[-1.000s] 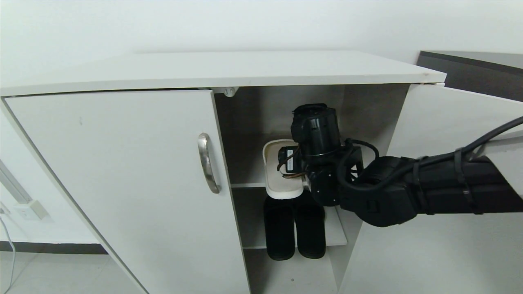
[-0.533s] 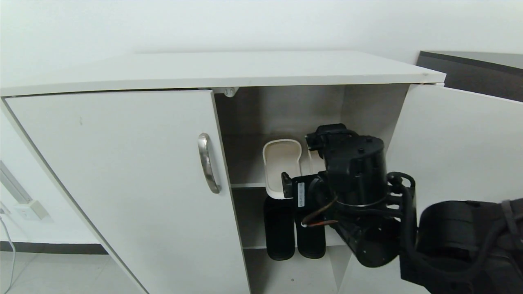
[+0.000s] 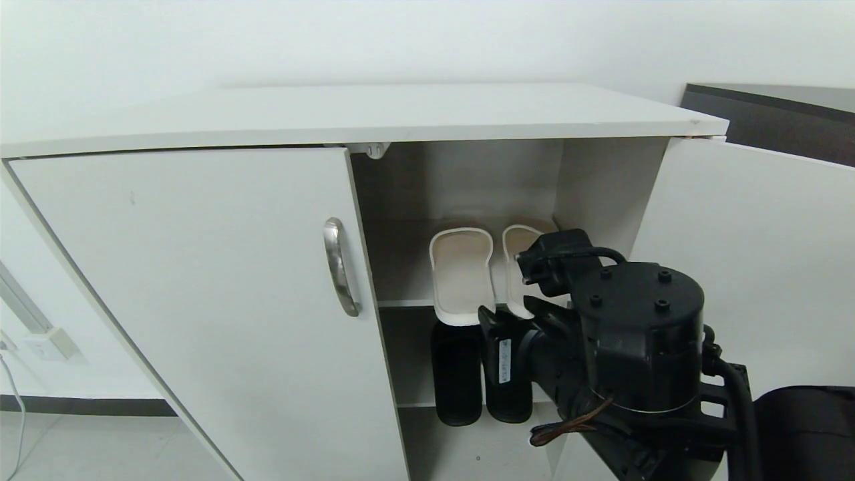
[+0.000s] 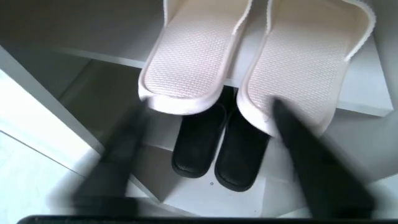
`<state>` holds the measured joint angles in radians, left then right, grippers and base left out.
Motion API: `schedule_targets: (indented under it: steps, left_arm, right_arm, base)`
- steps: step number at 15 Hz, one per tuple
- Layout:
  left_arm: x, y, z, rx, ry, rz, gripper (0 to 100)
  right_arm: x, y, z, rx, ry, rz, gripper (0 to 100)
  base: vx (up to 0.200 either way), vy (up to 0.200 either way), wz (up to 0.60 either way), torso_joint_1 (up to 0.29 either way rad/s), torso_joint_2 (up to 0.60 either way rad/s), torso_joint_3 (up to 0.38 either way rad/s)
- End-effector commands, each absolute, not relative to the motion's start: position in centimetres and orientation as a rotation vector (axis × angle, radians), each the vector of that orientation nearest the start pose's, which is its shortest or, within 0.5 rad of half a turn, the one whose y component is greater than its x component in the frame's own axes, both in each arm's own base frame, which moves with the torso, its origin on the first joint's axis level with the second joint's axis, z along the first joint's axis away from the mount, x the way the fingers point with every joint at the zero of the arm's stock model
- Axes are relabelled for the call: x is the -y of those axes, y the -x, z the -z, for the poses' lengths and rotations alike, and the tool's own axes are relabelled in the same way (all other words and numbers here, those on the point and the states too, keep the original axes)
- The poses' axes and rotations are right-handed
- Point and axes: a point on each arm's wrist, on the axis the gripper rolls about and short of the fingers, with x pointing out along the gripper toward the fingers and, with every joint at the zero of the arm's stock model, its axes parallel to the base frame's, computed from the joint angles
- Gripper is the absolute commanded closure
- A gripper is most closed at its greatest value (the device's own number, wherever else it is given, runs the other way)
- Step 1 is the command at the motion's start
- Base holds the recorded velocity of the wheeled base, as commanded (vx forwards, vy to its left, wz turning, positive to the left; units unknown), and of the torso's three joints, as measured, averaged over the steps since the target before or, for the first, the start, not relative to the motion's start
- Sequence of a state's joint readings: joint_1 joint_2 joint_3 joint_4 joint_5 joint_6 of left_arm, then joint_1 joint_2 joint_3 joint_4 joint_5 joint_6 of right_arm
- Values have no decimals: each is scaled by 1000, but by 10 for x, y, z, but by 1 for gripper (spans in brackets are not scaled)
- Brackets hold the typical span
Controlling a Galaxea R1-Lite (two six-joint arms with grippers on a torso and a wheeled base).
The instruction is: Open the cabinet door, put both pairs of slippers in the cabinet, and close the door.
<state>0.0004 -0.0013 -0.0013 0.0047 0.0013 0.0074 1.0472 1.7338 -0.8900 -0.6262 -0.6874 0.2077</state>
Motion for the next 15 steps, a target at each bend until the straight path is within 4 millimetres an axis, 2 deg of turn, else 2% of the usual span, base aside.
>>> schedule_targets:
  steps: [1,8,15]
  left_arm:
    - [0,23,-75,-3,-8,-2,100]
    - [0,23,-75,-5,-8,-3,100]
    - [0,23,-75,-3,-8,-3,100]
  right_arm:
    - [-268,-170,-196,-175,-39,-347,100]
    - [-271,-170,-195,-176,-35,-347,100]
    - [-271,-170,-193,-175,-22,-348,100]
  base:
    - [0,0,0,0,0,0]
    - [0,0,0,0,0,0]
    - [-200,0,0,5,2,2]
